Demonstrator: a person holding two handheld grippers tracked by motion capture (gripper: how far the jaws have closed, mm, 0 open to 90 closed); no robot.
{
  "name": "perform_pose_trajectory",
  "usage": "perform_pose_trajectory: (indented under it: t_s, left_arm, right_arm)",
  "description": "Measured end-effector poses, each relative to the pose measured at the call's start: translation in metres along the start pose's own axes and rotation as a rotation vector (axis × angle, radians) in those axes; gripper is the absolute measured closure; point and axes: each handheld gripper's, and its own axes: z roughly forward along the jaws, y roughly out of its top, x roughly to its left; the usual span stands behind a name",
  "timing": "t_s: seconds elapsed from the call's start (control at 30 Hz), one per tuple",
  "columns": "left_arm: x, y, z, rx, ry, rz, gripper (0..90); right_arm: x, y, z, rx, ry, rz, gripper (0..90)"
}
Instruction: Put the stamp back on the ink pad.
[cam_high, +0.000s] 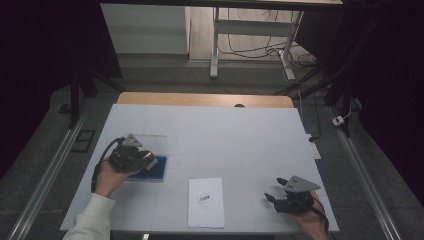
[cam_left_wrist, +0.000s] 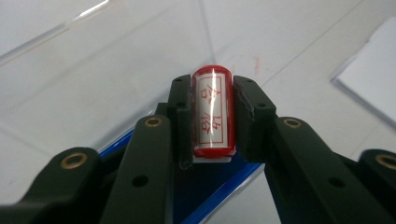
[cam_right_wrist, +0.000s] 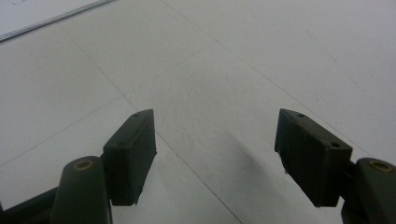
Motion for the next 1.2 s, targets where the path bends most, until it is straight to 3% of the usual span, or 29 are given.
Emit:
perform_pose_trajectory:
  t_s: [0.5, 0.8, 1.0, 1.07, 1.2]
  left_arm:
    - [0.008, -0.007, 0.007, 0.076, 0.024, -0.012, 69.8]
    - [0.007, -0.008, 0.009, 0.084, 0.034, -0.007, 68.7]
    - [0.004, -0.006, 0.003, 0.01, 0.045, -0.011, 48.1]
    - [0.001, -0.004, 0.0, -0.019, 0.05, -0.006, 43.9]
    - [-0.005, -0.002, -0.008, -0.087, 0.021, 0.0, 39.4]
  right_arm:
    - [0.0, 0.0, 0.0, 0.0, 0.001, 0.004, 28.9]
    - [0.0, 0.0, 0.0, -0.003, -0.001, 0.002, 29.1]
    - [0.0, 0.001, -0.001, -0.011, -0.005, 0.01, 29.1]
    - [-0.001, 0.001, -0.002, -0.013, -0.007, 0.01, 29.1]
    - [0.0, 0.001, -0.001, -0.013, -0.004, 0.011, 29.1]
